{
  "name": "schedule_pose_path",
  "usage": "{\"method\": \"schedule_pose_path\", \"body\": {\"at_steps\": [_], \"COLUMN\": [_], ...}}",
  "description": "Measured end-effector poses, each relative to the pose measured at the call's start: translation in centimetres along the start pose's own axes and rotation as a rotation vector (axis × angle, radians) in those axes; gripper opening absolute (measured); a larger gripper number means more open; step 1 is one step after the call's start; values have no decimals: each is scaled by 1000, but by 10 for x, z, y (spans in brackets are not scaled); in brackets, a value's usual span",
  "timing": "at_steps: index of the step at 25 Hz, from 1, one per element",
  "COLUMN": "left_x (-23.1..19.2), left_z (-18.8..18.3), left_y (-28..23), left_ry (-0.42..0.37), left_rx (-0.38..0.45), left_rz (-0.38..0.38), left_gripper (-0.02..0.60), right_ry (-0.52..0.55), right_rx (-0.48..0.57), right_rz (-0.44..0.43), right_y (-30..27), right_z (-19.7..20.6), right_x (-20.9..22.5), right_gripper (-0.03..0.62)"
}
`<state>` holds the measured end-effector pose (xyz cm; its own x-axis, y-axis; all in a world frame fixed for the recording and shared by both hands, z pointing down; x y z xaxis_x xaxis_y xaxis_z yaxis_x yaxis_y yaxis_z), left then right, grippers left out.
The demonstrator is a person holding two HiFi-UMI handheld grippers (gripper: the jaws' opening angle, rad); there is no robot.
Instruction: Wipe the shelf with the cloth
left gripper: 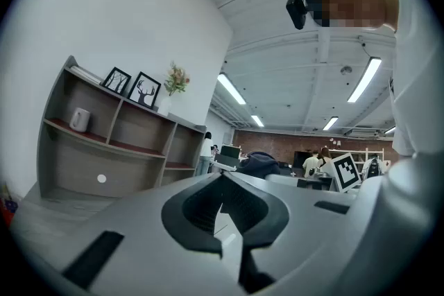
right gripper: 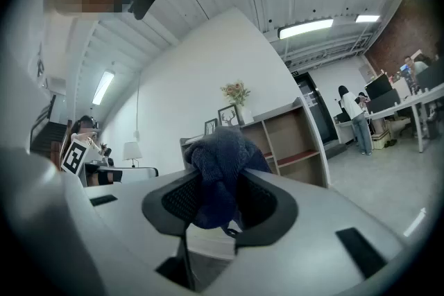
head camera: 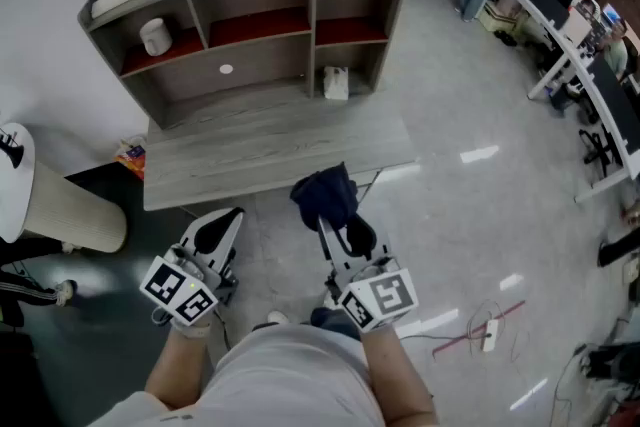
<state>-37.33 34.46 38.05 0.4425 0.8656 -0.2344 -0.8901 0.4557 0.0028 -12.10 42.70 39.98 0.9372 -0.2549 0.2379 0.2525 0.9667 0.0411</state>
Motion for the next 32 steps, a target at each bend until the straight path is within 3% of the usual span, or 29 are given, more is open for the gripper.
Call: {"method": "schedule_pose_path", "body": {"at_steps": [12, 21, 32], "left_x": [22, 48, 3], "left_z": [6, 16, 21], "left_y": [-78, -134, -188], "left_ry": [-5, -19, -4], "left_rx": [-8, -45, -56], "left_rz": [-51, -72, -60], "left_gripper": [15, 15, 15], "right_ry": [-38, -99, -110], "right_rx": [54, 66, 31], "right_rz": [-13, 23, 41], "right_y": [14, 27, -25], "right_z": [-22, -27, -21], "right_x": [86, 155, 198], "right_gripper": [138, 138, 138]}}
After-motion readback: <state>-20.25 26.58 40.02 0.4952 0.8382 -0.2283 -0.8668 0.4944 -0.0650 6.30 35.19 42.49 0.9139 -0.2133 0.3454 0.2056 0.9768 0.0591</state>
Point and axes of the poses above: the fingertips, and each gripper's own axes: y backward along the fingers, x to its right, z out of its underside, the point moved 10 cm from there along y, backward along the fingers, and after that the axes turned 1 degree about z, right-handed, at the moved point
